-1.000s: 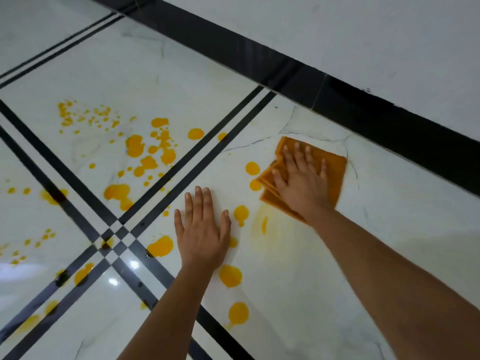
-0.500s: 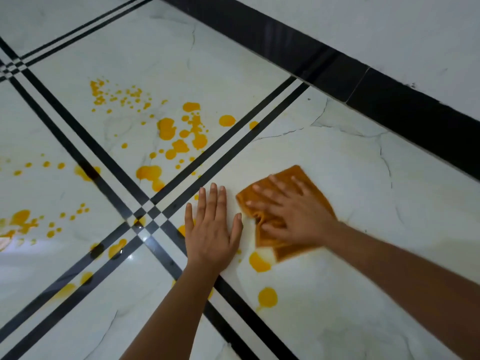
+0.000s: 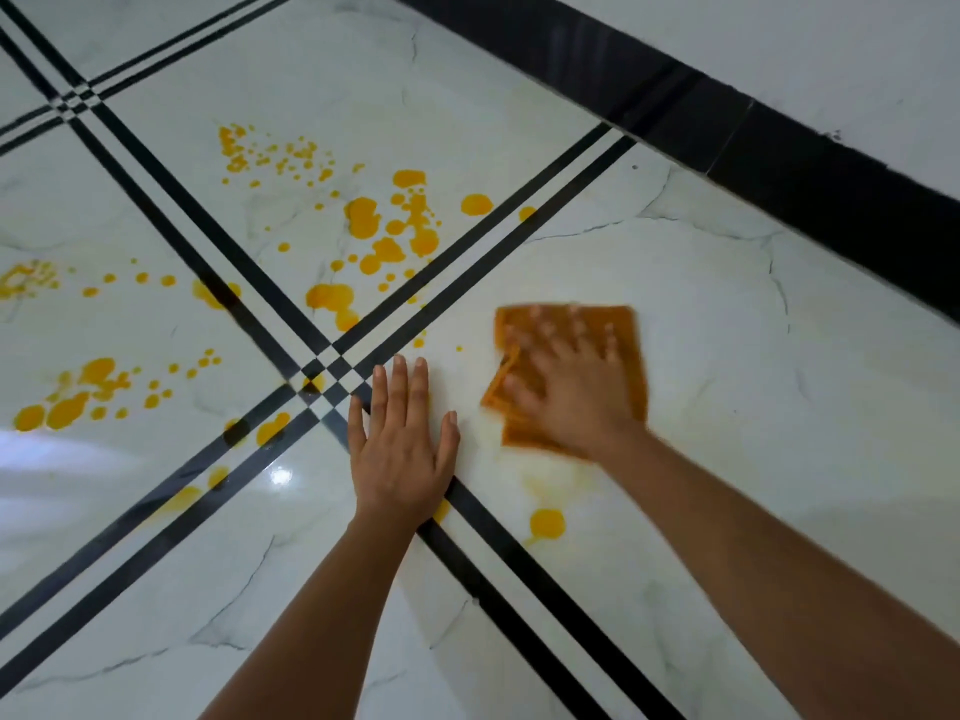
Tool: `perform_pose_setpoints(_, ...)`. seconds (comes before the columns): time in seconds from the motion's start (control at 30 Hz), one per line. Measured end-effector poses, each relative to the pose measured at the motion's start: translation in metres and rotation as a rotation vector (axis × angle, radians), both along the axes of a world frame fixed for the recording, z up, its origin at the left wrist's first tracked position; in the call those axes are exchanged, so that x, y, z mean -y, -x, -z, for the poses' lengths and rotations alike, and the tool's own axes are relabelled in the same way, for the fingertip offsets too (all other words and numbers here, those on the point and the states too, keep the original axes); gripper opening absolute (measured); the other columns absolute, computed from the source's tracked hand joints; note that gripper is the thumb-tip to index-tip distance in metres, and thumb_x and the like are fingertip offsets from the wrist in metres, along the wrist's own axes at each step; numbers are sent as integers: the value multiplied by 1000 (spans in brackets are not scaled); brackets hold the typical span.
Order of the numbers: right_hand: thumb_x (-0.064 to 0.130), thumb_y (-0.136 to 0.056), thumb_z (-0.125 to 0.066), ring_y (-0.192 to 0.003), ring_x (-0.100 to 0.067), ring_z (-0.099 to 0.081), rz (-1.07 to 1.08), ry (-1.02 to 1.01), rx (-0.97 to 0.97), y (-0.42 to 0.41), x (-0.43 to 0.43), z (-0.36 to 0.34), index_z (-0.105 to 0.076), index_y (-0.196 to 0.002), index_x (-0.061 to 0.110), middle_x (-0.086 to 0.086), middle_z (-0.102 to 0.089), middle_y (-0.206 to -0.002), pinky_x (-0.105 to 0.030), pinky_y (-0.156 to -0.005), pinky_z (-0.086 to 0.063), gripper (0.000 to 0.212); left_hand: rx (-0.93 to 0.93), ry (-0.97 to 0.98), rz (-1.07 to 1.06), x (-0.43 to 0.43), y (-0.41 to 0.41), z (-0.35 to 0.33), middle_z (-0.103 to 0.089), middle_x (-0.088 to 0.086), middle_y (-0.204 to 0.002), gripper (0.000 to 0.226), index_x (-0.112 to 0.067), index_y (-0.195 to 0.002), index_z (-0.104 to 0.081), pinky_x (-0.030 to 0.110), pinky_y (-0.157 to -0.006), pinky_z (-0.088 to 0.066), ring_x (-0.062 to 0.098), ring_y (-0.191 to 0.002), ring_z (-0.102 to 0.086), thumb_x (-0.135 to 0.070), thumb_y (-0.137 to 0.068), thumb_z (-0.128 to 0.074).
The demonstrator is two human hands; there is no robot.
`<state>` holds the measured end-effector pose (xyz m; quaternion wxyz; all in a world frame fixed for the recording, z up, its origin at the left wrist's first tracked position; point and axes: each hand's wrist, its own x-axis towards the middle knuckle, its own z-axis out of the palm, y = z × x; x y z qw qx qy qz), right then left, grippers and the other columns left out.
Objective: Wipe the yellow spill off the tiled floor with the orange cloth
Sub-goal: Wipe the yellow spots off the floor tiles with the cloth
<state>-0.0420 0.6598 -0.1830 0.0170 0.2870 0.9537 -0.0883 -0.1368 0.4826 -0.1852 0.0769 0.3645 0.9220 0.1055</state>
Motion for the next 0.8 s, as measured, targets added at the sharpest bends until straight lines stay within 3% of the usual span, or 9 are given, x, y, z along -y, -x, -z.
perform_pose_setpoints(0.1,56,-90,-24,-142,-26,-21,-256,38,-43,-35,45,6,-37,-138,40,8,-32,-151,-51,-113,-10,53,15,-23,-17,11,-5,-1,-1,0,-157,67,-23,-145,4,37,-114,9,15,-144,7,-55,-87,-3)
perform_pose_setpoints(0.23,38,-95,-35,-128,-24,-48,-42,173,-251,-39,52,-8,-58,-122,23,1,-61,-127,-47,-108,-30,39,17,-41,-78,27,-18,-7,-3,1,-157,72,-20,-149,-7,37,-114,8,14,-144,7,-54,-86,-1)
perform_pose_setpoints(0.33,27,-96,-48,-96,-19,-61,297,640,-510,-23,52,-44,-61,-108,16,-5,-67,-102,-33,-90,-45,21,33,-74,-139,32,-23,-16,0,-1,-158,72,-22,-149,-4,35,-112,11,14,-144,9,-54,-84,2)
perform_pose_setpoints(0.43,32,-93,-53,-91,-23,-65,623,1208,-619,-22,29,-89,-63,-94,17,-8,-69,-97,-40,-82,-53,18,24,-99,-155,38,-25,-29,3,-2,-158,73,-24,-149,1,36,-111,12,13,-143,11,-55,-83,5)
perform_pose_setpoints(0.5,32,-94,-51,-91,-23,-65,657,1426,-565,-33,12,-102,-64,-105,13,-7,-68,-97,-37,-74,-54,26,21,-111,-164,39,-26,-35,2,-1,-158,74,-24,-149,0,37,-112,11,14,-143,10,-55,-83,5)
perform_pose_setpoints(0.57,29,-94,-53,-98,-25,-62,708,1294,-543,-45,0,-98,-58,-122,12,-7,-65,-110,-39,-79,-51,34,21,-118,-176,39,-25,-37,0,0,-158,75,-23,-149,-2,38,-112,10,15,-144,9,-56,-82,5)
perform_pose_setpoints(0.67,24,-95,-50,-124,-26,-47,746,711,-492,-55,0,-79,-43,-137,15,-10,-48,-138,-39,-104,-37,44,31,-107,-181,38,-24,-34,-2,1,-158,71,-22,-149,-4,39,-113,7,16,-144,7,-55,-86,1)
perform_pose_setpoints(0.73,31,-97,-41,-137,-26,-32,480,355,-327,-58,19,-65,-35,-142,17,-8,-38,-147,-41,-111,-26,47,44,-80,-176,39,-25,-29,-3,1,-158,68,-22,-149,-5,41,-114,6,16,-144,6,-52,-88,-4)
perform_pose_setpoints(0.8,42,-98,-27,-144,-25,-12,183,170,-112,-57,36,-45,-25,-146,23,-4,-22,-155,-47,-115,-12,52,45,-58,-166,41,-26,-24,-3,1,-158,69,-22,-149,-5,41,-114,5,16,-144,6,-52,-88,-2)
